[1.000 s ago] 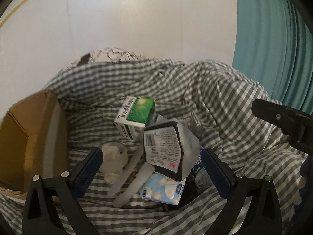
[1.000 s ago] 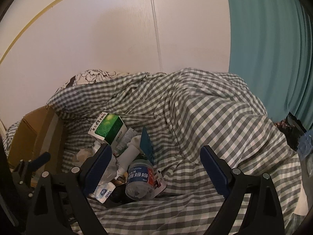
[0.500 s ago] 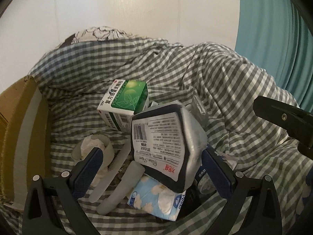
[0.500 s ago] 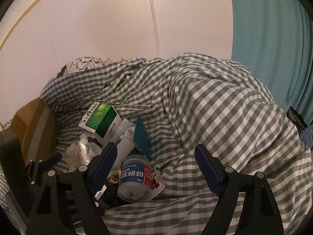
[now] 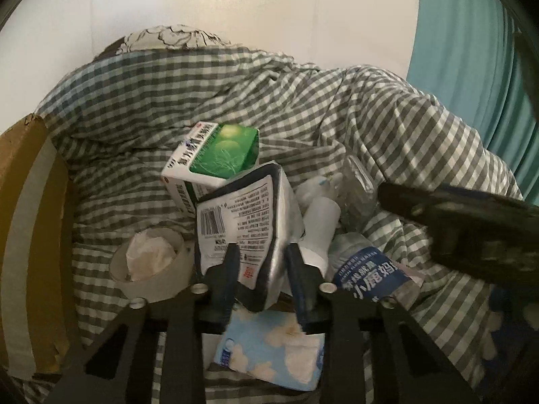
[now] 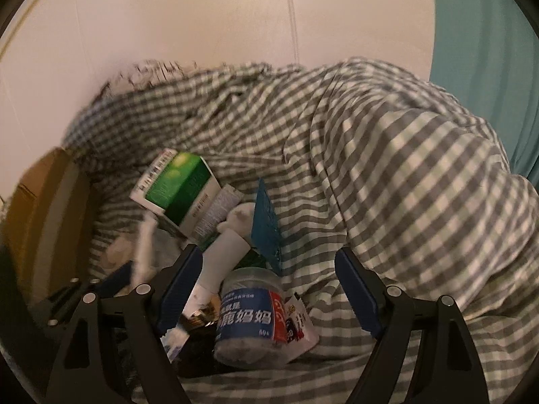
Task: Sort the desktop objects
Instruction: 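Move both grippers down toward the pile of items on the sheet, then grasp the white-and-black medicine packet with left gripper while right grasps silver blister pack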
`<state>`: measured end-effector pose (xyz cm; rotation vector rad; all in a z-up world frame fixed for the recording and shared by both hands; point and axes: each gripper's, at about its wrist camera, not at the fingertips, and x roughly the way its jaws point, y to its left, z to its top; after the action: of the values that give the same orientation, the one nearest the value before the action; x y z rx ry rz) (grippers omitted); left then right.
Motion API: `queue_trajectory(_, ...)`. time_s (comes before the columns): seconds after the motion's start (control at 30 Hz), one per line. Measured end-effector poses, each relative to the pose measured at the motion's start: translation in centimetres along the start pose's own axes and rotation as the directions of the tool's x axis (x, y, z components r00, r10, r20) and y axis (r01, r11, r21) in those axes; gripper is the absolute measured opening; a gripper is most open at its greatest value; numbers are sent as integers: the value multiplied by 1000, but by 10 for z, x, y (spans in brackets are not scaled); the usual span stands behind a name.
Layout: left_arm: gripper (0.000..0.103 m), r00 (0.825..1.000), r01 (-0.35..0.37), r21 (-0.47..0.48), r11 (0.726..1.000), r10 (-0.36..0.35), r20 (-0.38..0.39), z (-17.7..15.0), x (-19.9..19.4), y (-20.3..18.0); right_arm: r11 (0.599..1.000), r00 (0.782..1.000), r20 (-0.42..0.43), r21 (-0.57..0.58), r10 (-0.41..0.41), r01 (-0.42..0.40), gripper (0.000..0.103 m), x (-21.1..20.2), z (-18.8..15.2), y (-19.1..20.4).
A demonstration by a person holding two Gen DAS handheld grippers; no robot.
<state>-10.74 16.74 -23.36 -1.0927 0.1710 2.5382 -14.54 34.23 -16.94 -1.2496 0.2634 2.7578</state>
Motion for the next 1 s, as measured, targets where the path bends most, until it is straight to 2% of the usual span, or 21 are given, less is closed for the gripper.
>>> queue_trajectory(0.1,20,1000,1,-1,1000,-1,22,3,-4,5,1000,999,-43,-15,-7,7,69,17,4,3)
queue_trajectory(0.17,19,1000,8,-5,1000,-8,29,5,-5,9,1000,998,-62,-23,-18,17,67,29,7,5)
queue_trajectory(0.23,19,1000,9,-9,1000,-9,29,6,-5,12,999,996,-86,-26,-29,27,57,40,10,6)
queue_trajectory(0.33,16,1000,19,-11,1000,-18,24,6,-3,14,999,992,-111,-22,-50,48,49,57,14,4)
queue_trajectory(0.37,16,1000,22,-13,1000,-22,23,6,-2,15,998,990,-129,-25,-63,60,41,65,14,4)
queue_trajectory(0.4,16,999,24,-15,1000,-24,23,5,-2,15,998,988,-140,-28,-68,65,25,68,13,6)
queue_trajectory(0.47,15,999,24,-17,1000,-24,25,5,-4,16,997,986,-146,-39,-79,74,9,73,11,6)
queue_trajectory(0.63,15,999,23,-29,999,-22,41,8,-15,20,998,996,-79,-39,-42,39,7,55,10,5)
queue_trajectory(1.0,15,991,11,-45,999,-5,136,22,-71,29,999,998,63,-49,-13,16,7,-3,1,15)
